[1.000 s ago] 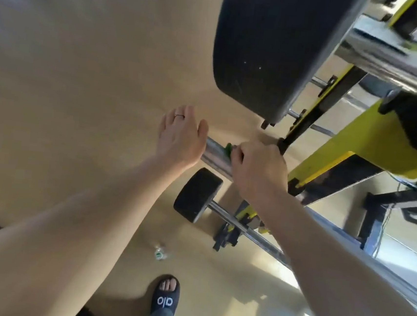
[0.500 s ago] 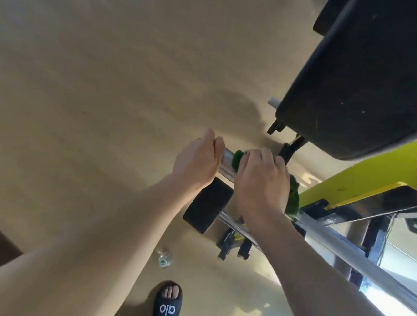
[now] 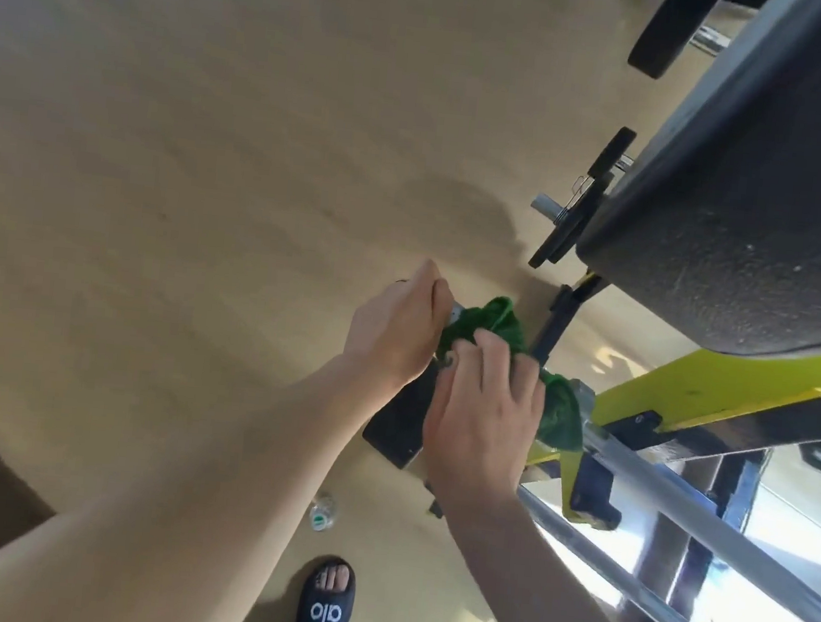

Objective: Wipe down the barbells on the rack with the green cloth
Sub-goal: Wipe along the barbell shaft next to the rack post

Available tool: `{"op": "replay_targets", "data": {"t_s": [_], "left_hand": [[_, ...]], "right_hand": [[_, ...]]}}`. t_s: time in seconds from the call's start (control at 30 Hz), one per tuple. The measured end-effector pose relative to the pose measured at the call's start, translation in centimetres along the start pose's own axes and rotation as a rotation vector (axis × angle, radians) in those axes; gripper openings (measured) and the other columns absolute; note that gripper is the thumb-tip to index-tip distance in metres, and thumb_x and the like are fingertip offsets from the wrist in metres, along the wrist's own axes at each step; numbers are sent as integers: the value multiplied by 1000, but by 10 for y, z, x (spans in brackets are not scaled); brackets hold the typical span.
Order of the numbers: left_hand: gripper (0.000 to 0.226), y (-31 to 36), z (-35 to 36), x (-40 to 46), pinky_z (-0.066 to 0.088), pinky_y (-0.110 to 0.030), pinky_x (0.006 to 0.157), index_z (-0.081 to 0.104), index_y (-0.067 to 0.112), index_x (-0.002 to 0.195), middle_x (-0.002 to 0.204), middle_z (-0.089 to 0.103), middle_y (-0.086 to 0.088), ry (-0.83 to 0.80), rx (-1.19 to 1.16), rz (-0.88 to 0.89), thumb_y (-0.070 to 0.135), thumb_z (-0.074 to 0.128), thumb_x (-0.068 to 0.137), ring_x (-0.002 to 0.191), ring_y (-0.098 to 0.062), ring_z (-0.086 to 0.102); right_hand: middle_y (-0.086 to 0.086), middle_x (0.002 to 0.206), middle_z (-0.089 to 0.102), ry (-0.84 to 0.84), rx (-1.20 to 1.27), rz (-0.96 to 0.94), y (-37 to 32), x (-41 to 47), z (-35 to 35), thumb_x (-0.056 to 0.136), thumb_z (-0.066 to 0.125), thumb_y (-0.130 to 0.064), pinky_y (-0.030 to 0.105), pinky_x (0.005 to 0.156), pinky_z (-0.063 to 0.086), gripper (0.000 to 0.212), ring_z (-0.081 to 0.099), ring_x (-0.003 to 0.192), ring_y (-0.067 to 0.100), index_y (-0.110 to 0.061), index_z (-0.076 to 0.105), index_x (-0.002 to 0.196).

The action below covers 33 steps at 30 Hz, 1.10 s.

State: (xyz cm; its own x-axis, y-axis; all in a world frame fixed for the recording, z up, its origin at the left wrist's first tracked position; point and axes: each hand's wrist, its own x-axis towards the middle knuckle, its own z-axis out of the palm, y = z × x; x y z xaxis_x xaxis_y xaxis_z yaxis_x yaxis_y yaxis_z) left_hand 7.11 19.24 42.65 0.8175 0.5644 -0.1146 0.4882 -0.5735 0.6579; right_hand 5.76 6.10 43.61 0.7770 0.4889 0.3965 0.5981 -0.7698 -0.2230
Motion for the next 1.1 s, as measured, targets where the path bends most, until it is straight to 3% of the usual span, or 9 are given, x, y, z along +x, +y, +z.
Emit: {"op": "replay_targets", "data": {"t_s": [0.13,0.23,0.43,0.63,0.7,0.8,0.97,1.03,1.1], "left_hand": [[30,-3,2,-1,31,-36,51,38,19,84,68,55,-2,31,-38,32,37,29,106,60,-25,49],[21,-4,3,1,46,-40,56,41,24,93,79,62,0,-9,-61,53,41,34,102,70,-27,58],[36,-7,-2,1,52,-48,72,44,21,100,84,61,-4,-87,-226,47,46,19,104,77,-25,59],[43,-5,-12,5,46,-32,83,56,15,117,109,60,-14,-218,-428,-84,36,19,108,98,-26,56],[42,-3,-12,8,46,-38,89,58,13,111,102,61,-11,-261,-549,-127,35,22,107,94,-24,57],[45,-3,-15,13,39,-35,72,51,15,71,66,53,5,-314,-728,-196,30,26,106,65,-12,46],[47,0,-21,12,35,-33,79,45,21,67,66,50,5,-344,-751,-228,31,21,107,68,-8,45],[49,2,-21,8,31,-32,94,60,20,92,94,62,-3,-406,-715,-197,37,17,107,93,-12,54],[55,2,-21,8,22,-34,105,48,16,141,143,50,-8,-417,-691,-232,42,13,108,133,-19,42]], "right_hand": [[2,89,57,-136,88,150,-1,58,8,104,36,-24,42,70,45,30,51,81,24,-11,60,90],[3,89,63,-324,221,358,-17,101,24,105,26,-36,43,76,53,43,62,85,23,-15,62,98],[1,96,59,-275,84,32,7,70,5,102,29,-31,35,76,46,37,52,88,19,-14,60,97],[3,100,58,-344,-112,292,30,56,-15,103,27,-29,40,78,46,39,48,87,22,-11,62,104],[-1,93,55,-337,-40,345,8,72,1,105,25,-33,39,79,46,41,49,86,19,-14,62,99],[0,93,61,-268,32,215,-21,82,23,106,29,-31,37,80,45,40,53,88,21,-15,64,94],[0,95,61,-253,95,59,-13,78,24,105,34,-29,41,73,51,33,55,85,21,-15,61,93],[-1,100,58,-317,12,22,5,70,7,104,34,-31,37,70,52,29,54,86,19,-16,58,100],[0,102,57,-390,-89,45,32,57,-14,101,30,-34,37,72,51,33,53,88,20,-15,57,105]]}}
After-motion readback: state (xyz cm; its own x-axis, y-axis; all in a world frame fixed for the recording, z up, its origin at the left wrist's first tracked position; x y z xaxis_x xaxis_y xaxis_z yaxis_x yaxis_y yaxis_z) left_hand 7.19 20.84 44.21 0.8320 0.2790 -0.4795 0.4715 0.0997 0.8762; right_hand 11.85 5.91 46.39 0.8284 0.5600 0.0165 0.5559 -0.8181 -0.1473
